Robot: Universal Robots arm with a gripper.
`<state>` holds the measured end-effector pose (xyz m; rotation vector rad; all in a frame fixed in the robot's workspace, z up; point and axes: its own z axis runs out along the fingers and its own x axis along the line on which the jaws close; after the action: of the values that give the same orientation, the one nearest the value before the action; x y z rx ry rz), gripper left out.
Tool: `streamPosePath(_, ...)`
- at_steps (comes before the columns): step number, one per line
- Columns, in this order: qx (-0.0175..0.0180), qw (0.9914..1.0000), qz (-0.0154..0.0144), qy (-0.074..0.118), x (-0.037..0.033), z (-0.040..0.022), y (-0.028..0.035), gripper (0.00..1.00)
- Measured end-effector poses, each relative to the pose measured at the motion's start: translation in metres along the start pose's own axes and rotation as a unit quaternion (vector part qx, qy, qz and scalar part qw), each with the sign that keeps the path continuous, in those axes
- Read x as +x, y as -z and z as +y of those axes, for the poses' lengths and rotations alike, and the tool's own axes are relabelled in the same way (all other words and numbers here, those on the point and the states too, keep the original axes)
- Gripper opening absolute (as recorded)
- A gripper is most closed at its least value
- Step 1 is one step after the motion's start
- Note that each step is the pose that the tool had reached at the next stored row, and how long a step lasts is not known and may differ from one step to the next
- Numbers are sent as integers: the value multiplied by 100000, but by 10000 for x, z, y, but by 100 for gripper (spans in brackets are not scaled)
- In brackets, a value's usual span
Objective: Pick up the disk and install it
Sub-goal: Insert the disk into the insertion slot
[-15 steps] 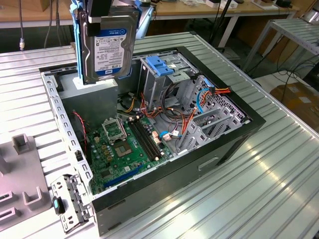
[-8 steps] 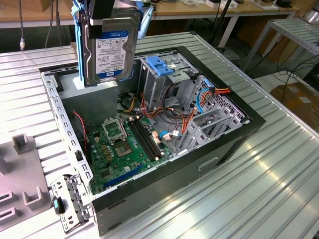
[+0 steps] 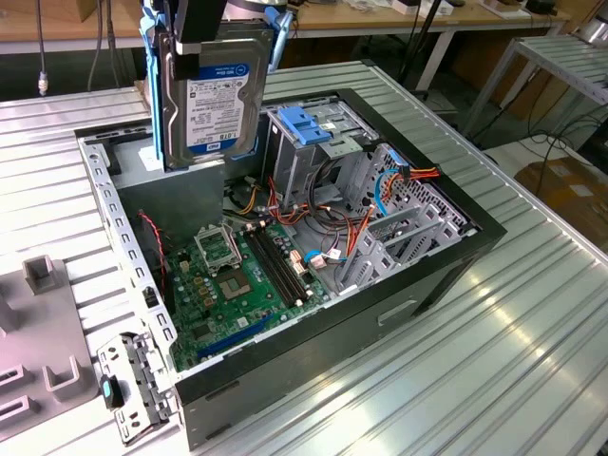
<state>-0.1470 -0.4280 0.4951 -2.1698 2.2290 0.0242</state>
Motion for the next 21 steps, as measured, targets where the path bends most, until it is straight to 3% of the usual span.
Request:
streamPosePath(18, -2, 100000, -1, 0, 37, -92, -6, 37)
streamPosePath(21, -1, 100000, -1, 1, 71, -96, -8, 37)
